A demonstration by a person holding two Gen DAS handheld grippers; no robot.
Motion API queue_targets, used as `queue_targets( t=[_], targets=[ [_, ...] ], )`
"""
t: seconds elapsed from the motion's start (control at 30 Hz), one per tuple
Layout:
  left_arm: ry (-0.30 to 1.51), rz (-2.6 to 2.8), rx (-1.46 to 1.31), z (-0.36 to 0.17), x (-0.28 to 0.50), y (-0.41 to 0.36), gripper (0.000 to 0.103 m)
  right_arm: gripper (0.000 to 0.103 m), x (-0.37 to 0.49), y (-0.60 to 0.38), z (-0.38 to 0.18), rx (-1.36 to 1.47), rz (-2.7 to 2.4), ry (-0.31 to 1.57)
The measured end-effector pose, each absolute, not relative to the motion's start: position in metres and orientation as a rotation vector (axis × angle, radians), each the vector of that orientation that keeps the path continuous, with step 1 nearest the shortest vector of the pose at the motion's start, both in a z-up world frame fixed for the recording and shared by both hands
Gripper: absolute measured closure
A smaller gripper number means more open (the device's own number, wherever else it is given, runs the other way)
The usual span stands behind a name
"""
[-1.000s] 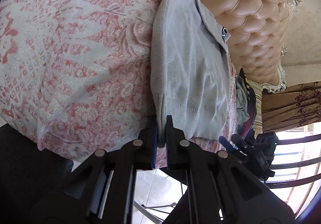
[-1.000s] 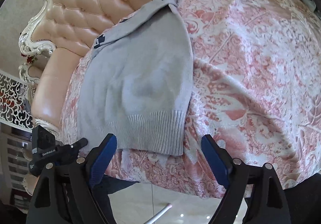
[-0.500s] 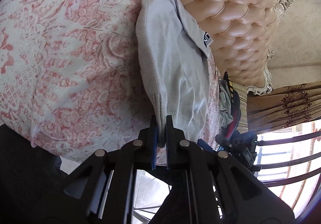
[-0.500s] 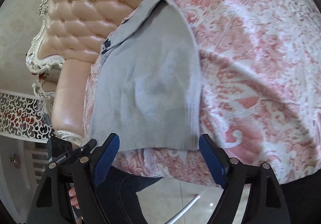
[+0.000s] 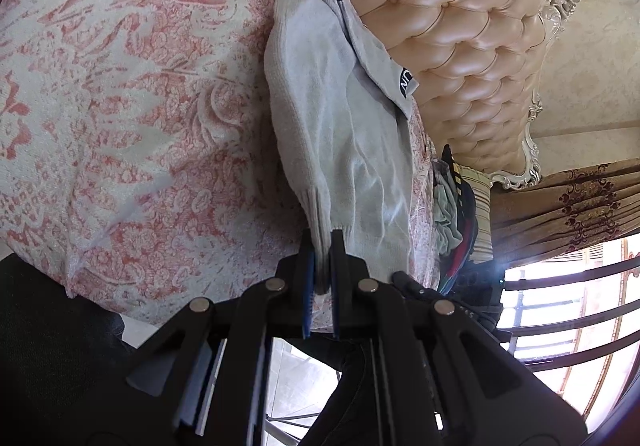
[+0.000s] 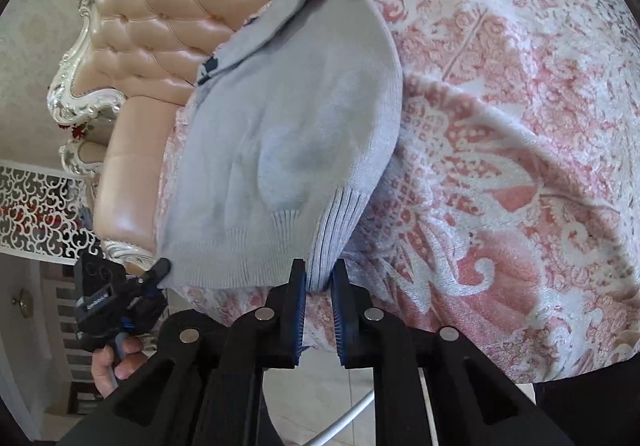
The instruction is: Fold clothes
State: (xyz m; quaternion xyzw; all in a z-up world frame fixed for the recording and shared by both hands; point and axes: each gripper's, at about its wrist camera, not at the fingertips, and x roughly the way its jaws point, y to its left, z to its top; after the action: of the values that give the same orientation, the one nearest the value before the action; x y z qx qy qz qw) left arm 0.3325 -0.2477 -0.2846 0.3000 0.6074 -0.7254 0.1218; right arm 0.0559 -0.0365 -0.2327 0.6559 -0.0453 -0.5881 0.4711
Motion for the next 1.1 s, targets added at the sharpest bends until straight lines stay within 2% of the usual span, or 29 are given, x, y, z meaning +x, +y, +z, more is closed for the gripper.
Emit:
queue_targets(
  t=[0.53,0.67,0.87,1.1],
  targets=[
    [1.816,-2.203,0.775,-0.244,0.32,-0.269,0.095,0.091,0.029,-0.037,-0.178,1.514,-1.384,-0.354],
    [1.836,-2.221,0.735,-0.226,0.299,-0.299,0.095,0.091,0.011,-0.05,-0.166,1.483,-1.356,-0.419],
    [1.768,-2.253,0.715,-0.2,0.247,-0.363,0.095,0.091,-0.044,-0.108,-0.149,1.405,-1.38,-0.432],
    [1.734,-2.198,0.748,-0.21,0.179,-0.443,0.095,0.091,-0.107,-0.196,-0.169,1.36,-1.433,-0.363]
  ],
)
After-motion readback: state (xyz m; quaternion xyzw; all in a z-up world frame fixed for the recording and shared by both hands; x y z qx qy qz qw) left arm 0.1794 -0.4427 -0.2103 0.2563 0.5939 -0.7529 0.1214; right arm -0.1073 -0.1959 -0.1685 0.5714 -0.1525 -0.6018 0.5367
